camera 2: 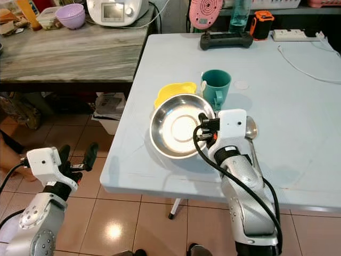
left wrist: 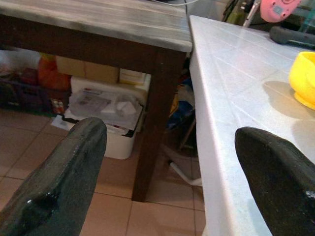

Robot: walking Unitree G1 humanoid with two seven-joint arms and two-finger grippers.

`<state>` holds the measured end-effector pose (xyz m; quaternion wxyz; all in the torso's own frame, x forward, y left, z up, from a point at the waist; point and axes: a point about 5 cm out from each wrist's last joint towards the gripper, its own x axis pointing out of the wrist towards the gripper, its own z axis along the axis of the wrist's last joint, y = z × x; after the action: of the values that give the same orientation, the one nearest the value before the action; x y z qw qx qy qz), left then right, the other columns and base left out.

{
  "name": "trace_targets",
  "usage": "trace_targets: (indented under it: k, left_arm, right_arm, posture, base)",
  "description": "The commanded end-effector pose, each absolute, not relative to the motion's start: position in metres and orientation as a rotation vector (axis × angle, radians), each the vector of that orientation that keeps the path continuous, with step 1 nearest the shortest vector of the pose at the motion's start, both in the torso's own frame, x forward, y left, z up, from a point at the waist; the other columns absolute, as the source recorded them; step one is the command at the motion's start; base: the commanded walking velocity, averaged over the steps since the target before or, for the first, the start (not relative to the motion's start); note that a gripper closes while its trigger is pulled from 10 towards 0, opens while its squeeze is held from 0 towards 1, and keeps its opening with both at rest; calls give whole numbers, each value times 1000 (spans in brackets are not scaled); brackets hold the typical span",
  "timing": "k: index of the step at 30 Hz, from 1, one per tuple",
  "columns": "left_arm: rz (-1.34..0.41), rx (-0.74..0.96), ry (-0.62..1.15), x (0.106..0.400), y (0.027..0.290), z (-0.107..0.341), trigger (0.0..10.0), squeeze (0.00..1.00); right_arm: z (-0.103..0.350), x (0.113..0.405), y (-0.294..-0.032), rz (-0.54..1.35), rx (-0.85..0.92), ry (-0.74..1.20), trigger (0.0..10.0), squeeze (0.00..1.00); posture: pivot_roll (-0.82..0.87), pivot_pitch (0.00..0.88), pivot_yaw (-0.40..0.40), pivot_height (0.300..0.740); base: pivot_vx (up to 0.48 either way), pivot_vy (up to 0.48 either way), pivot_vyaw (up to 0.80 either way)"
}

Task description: Setting the table

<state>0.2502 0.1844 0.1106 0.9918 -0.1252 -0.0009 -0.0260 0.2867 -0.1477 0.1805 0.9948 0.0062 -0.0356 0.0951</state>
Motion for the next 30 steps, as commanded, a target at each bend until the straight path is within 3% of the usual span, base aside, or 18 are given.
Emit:
trace_targets:
  k: [1,7,30]
  left_arm:
    - [-43,-230,1,248,187,109,10000,0]
    - [-47,-230,-3,248,189,110,10000,0]
    - [-69,-221,8,250,189,110,10000,0]
  right_arm:
    - [182,285,-146,200,4,-88,10000,0]
    - [180,284,-145,198,-8,-91,10000,0]
    - [178,285,-143,191,-24,-104,10000,0]
  posture:
    - [-99,132,70,740]
    - [-98,137,76,740]
    - [-98,135,87,740]
  base:
    - [0,0,0]
    - [0,95,0]
    - [0,353,0]
